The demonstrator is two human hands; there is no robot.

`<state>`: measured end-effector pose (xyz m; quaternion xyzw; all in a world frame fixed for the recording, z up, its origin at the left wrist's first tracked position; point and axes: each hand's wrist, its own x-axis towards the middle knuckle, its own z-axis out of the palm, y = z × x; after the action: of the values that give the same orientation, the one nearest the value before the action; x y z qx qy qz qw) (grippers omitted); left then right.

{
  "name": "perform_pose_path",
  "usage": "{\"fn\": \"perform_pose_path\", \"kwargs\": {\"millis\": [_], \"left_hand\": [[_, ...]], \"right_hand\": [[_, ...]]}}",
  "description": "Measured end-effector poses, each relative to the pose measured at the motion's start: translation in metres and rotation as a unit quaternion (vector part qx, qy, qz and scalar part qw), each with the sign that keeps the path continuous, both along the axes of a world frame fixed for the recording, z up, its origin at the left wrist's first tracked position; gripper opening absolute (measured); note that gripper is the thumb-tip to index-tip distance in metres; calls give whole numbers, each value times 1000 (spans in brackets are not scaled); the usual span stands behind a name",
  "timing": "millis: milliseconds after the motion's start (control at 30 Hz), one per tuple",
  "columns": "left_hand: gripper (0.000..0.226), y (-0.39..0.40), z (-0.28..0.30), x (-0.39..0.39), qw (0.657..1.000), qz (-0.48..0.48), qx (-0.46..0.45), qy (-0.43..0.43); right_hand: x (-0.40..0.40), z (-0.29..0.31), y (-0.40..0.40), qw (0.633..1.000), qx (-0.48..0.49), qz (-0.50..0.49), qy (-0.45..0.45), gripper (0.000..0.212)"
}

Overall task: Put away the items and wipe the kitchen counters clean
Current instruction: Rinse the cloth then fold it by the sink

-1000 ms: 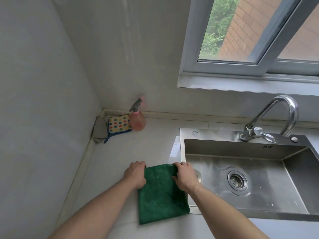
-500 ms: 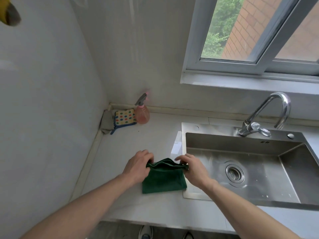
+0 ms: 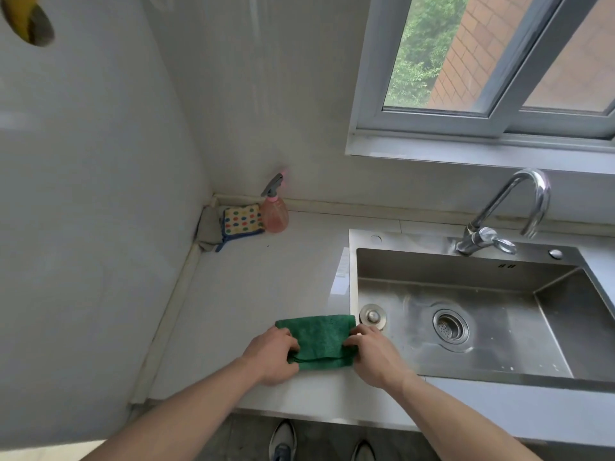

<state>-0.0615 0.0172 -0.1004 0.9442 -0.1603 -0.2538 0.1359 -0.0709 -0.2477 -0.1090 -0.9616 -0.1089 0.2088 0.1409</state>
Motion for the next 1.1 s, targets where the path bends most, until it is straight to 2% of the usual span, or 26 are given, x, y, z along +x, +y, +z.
{"fn": "perform_pose_path", "kwargs": {"millis": [100,167,267,333,400,467,533,600,667,800,900,967,1100], "left_hand": [[44,-4,8,13,995,91,-34,-23],[50,-3,6,22,992,121,-32,-25],[67,-2,-3,27,991,130,5,34],[64,-3,-9,25,990,132,22,51],[60,-4,-13,22,988,143,28,50],[49,-4,-13,20,985,157,30,59],[36,-2,-11,19,980,180,18,80],[26,2,-9,21,969,227,-31,94],[20,5,-7,22,936,304,-130,116],[23,-5,13,16,839,402,-334,151],[27,-25,38,17,773,445,-425,157],[28,-39,58,26,752,459,-450,146],[24,-73,111,45,745,441,-485,123]], "right_hand": [[6,8,9,994,54,-98,0,44],[11,9,13,985,85,-151,8,56],[18,3,17,988,60,-132,59,81],[21,-2,18,991,35,-114,68,86],[23,-6,19,992,13,-108,56,80],[25,-8,18,992,2,-112,54,64],[27,-8,15,989,28,-133,60,38],[28,-4,8,981,91,-153,72,18],[26,3,1,969,160,-170,84,12],[21,25,-13,929,266,-242,83,5],[25,47,-31,902,321,-284,56,4],[31,65,-41,888,348,-295,52,6],[54,107,-68,871,375,-317,4,8]]}}
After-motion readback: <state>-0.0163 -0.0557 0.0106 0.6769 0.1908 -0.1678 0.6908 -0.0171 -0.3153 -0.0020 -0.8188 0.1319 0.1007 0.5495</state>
